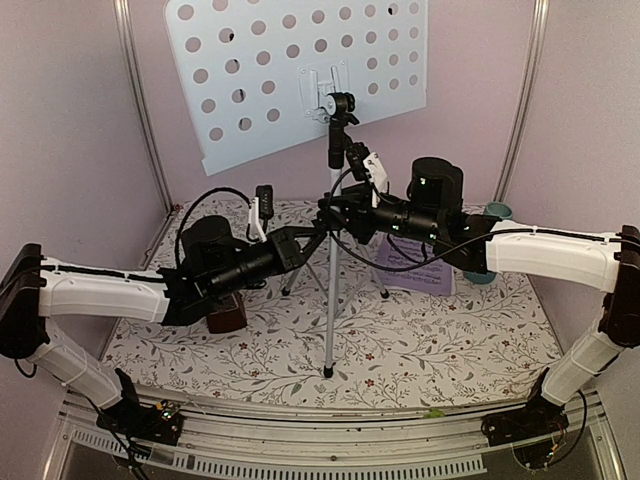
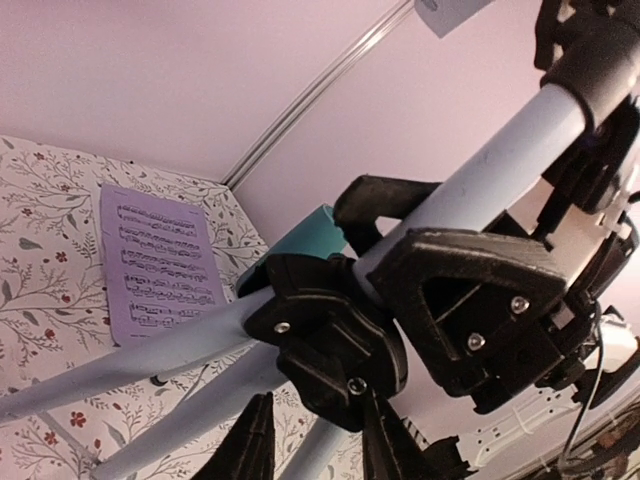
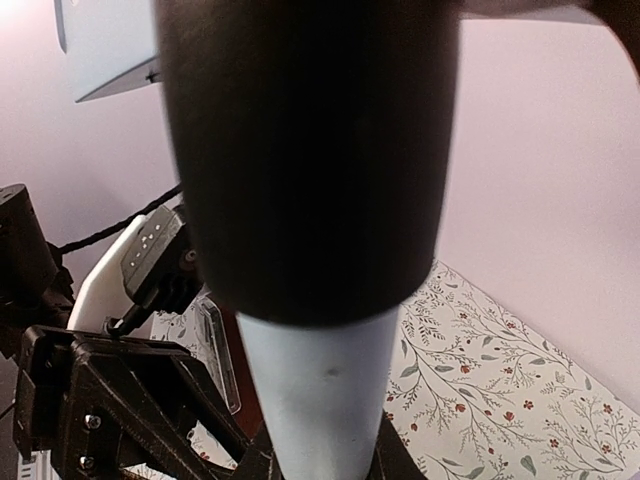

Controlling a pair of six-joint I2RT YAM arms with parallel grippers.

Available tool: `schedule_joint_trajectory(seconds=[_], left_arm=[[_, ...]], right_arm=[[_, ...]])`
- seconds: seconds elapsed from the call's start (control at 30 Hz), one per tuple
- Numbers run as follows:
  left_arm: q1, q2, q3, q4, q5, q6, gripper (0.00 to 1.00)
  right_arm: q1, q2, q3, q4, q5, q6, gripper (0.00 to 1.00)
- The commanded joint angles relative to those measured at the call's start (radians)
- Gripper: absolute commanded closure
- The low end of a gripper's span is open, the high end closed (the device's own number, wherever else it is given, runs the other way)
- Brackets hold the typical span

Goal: Set up the instrument practice props
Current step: Screw the knob on the music stand.

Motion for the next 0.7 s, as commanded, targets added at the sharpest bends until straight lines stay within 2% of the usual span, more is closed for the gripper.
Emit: schedule_joint_trajectory(seconds=[0.0, 0.3, 0.67], left_arm=[[0.049, 0.0, -0.057, 0.107, 0.014, -0.192, 0.7], [0.074, 0.054, -0.058, 0.192, 0.06, -0.305, 0.74], [0.081, 0.076, -0.021, 0.154, 0.123, -0.269, 0.76]], right_arm=[[0.036, 0.069, -0.052, -0.233, -0.052, -0.001, 1.0], [0.035, 0.07, -0.052, -0.232, -0.055, 0.0, 1.0], [0.035, 0.073, -0.054, -0.235, -0.055, -0.002, 1.0]])
